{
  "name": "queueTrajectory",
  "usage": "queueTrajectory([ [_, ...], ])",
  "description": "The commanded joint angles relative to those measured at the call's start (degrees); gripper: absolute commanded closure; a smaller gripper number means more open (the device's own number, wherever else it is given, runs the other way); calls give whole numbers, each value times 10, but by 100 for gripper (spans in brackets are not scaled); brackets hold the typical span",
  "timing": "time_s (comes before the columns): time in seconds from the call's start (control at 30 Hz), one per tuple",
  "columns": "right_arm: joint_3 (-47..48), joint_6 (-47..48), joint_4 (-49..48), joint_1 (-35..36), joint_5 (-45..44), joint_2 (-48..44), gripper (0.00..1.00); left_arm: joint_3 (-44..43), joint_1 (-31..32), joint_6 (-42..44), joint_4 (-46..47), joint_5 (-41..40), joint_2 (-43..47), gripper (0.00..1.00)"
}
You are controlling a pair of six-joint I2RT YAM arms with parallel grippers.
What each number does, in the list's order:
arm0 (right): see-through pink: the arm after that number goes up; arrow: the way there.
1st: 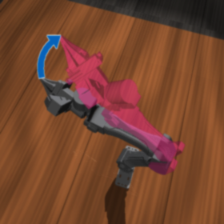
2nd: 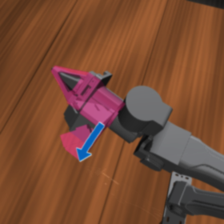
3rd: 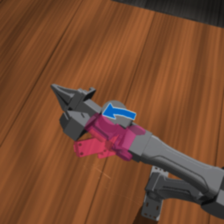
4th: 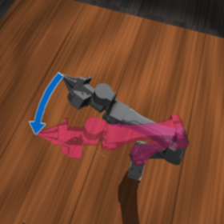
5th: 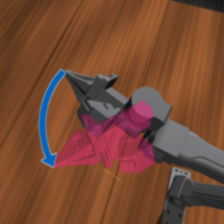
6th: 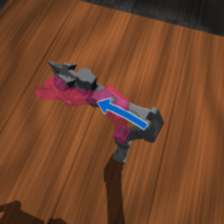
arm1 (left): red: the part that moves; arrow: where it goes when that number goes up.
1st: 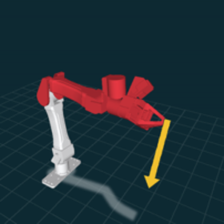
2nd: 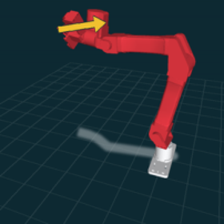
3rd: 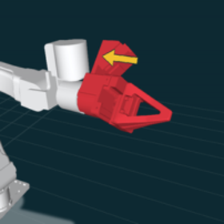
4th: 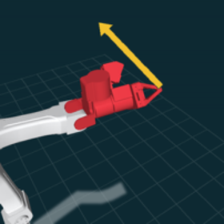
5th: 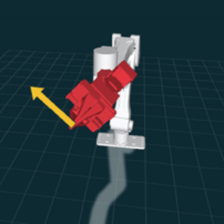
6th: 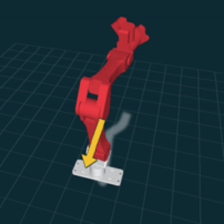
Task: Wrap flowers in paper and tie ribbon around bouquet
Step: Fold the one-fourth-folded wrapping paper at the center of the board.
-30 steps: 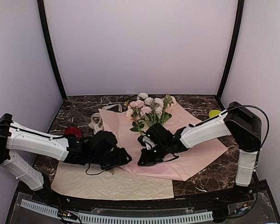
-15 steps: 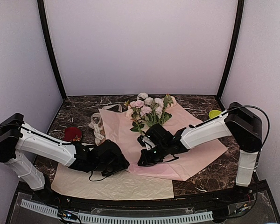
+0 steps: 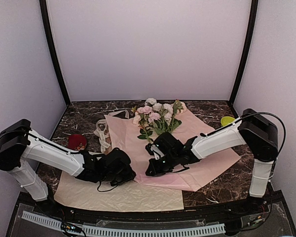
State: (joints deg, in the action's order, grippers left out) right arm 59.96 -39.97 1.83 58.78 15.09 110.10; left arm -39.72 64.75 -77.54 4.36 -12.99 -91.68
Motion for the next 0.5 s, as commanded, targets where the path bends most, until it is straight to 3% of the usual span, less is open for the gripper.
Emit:
queueTrajectory([
  [0.0, -29, -6, 61, 9, -25, 10, 100, -4, -4, 3, -14, -18, 5, 85],
  [0.13, -43, -19, 40, 9, -23, 11, 100, -22, -4, 40, -17, -21, 2, 100],
  [0.47, -58, -54, -23, 8, -13, 14, 100, -159, -1, 213, -98, 1, -45, 100],
])
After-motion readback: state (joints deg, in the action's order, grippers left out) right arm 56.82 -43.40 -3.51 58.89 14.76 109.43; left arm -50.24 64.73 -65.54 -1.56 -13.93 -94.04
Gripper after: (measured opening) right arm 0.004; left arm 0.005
